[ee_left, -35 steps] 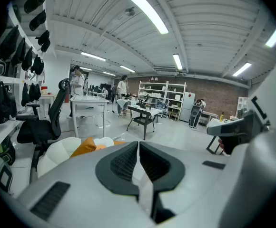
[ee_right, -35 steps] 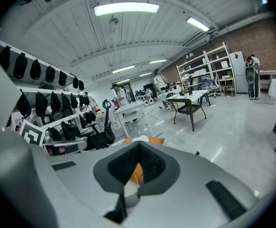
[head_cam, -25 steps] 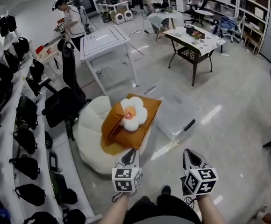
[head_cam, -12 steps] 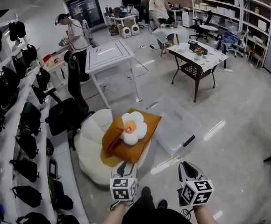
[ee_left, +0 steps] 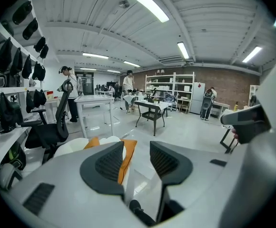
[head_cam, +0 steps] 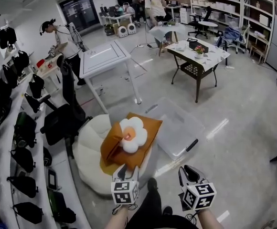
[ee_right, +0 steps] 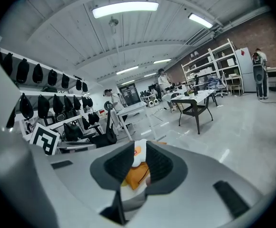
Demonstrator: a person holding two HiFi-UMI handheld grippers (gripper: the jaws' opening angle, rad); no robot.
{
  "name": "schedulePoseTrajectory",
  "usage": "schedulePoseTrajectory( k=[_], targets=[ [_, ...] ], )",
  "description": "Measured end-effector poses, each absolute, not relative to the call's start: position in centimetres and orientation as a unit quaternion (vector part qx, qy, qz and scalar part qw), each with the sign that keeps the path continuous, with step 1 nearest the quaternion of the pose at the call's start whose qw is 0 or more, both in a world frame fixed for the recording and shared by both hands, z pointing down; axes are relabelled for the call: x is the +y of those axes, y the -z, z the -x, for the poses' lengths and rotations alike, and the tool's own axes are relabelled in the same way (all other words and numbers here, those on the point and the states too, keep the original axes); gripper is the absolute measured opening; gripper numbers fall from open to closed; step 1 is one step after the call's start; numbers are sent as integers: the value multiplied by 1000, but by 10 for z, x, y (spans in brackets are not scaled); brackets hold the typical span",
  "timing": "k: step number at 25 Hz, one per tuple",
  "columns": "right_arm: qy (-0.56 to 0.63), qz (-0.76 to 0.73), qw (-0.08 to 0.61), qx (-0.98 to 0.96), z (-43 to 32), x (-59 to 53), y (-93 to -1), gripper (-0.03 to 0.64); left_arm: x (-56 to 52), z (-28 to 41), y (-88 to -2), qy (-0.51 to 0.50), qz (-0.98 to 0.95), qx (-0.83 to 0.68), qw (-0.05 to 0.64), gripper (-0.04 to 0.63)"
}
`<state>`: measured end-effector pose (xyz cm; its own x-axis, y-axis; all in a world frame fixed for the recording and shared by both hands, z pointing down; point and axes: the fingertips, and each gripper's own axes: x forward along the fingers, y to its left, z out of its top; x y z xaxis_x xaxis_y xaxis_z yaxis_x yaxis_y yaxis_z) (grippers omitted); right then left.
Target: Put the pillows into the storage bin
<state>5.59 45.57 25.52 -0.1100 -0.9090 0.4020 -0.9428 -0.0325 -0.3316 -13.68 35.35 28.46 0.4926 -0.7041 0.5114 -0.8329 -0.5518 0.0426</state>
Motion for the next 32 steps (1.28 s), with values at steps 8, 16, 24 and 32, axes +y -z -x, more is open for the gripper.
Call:
schedulePoseTrajectory(
  k=[8,16,24,32],
  targets=[
    [-287,-669,59,-683,-68,374,-275,63,262,137,-316,-236,-836,-464,173,161],
    [-301,-663,80,-680,-64,267,-285,63,161,159,-333,-248,-814,-489,190,161],
    [-300,-645,101,-695,-42,179,-286,63,93,187,-354,-259,-794,-506,215,164],
    [-300,-606,129,-725,-20,127,-295,63,69,197,-380,-270,-772,-522,244,164]
  ],
)
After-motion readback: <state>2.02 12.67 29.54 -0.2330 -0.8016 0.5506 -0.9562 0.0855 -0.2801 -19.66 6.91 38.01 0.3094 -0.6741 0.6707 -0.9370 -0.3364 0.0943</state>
